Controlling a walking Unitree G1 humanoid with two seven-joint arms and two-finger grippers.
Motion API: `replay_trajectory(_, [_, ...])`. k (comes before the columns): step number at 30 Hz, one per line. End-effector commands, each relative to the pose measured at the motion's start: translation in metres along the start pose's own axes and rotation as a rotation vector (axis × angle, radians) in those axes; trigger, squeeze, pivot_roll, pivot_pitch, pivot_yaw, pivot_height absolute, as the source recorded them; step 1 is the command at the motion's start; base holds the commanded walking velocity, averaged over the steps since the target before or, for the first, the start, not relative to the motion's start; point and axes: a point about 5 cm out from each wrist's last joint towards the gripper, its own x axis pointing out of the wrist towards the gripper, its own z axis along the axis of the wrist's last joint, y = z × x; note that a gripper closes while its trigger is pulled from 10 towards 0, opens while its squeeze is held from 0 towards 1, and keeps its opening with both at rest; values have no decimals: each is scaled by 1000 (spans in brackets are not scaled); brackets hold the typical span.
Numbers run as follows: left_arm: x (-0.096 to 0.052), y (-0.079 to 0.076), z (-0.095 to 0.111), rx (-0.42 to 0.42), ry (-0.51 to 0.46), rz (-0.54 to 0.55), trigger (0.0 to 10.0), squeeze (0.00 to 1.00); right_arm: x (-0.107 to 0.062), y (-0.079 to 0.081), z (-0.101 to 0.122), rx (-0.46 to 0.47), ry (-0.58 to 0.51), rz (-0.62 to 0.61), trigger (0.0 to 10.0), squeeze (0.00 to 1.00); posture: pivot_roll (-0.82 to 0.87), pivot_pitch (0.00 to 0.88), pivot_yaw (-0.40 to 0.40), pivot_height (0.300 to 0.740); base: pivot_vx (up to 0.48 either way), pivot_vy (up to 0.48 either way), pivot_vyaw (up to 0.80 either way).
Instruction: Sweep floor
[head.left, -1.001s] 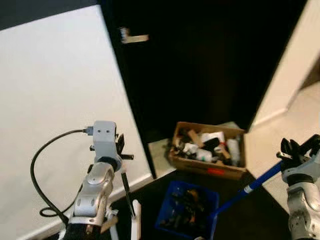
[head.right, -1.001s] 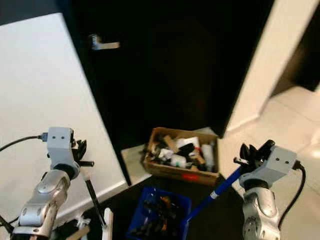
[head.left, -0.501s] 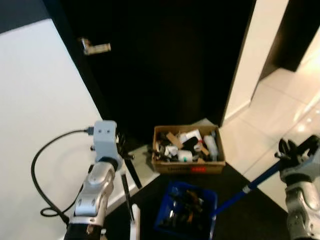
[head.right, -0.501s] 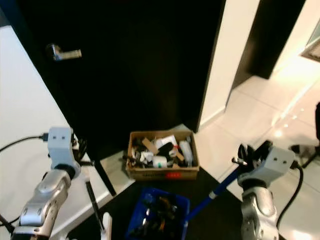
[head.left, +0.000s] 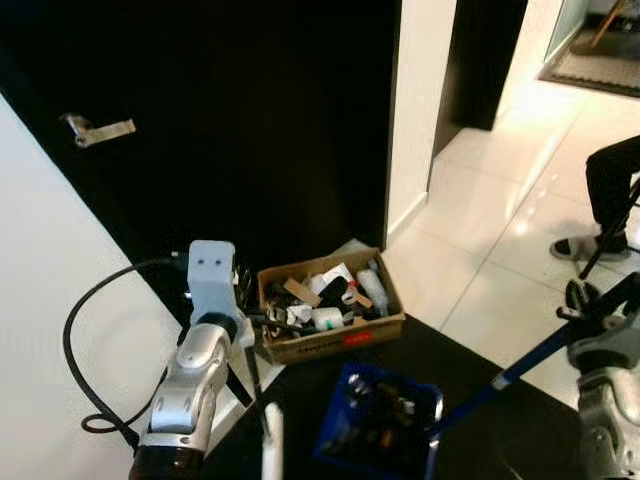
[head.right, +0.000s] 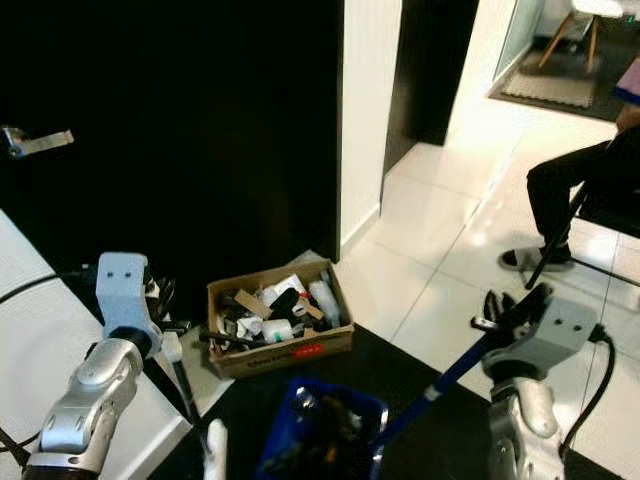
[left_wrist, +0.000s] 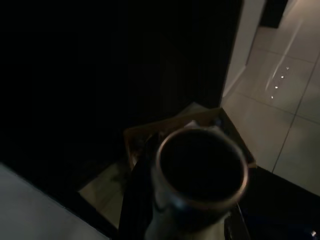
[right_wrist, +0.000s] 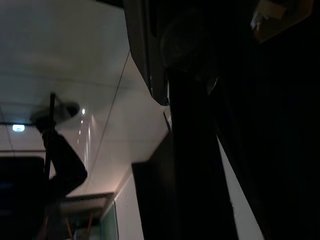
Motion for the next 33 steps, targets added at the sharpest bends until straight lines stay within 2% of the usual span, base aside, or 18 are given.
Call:
replay_trajectory(1, [-1,4,2,12,-12,19,10000,0,-1,6,-3,34,3,11,10000,0,-32,113,104,740,0,0,0])
replay_trajectory(15, [-1,3,5,14,-35,19,10000,0,0,6,-3,29,0,10,10000,0,-32,114,103,740,0,0,0])
replay_trajectory(19, [-1,3,6,15,-51,15,10000,0,2,4,3,28,-20,4,10000,0,-32,115,106,740,434,0,0])
replay_trajectory(24, [-1,3,6,14,-50,17,10000,0,9,4,25,13,-96,9,10000,0,-32,115,107,740,480,0,0])
replay_trajectory(25, [-1,3,6,14,-49,17,10000,0,11,3,36,16,-131,9,10000,0,-32,115,107,740,461,0,0])
replay_trajectory(26, [-1,3,6,14,-49,17,10000,0,11,3,36,16,-131,9,10000,0,-32,115,107,740,461,0,0])
replay_trajectory(29, [-1,4,6,16,-46,19,10000,0,14,2,72,6,-245,16,10000,0,-36,114,106,740,445,0,0])
replay_trajectory(30, [-1,4,6,16,-46,19,10000,0,14,2,72,6,-245,16,10000,0,-36,114,106,740,435,0,0])
replay_trajectory(31, [-1,5,5,16,-45,20,10000,0,13,2,83,-2,-278,20,10000,0,-44,113,108,740,428,0,0])
replay_trajectory(33, [-1,6,5,17,-41,19,10000,0,12,1,113,-19,-362,39,10000,0,-51,113,111,740,405,0,0])
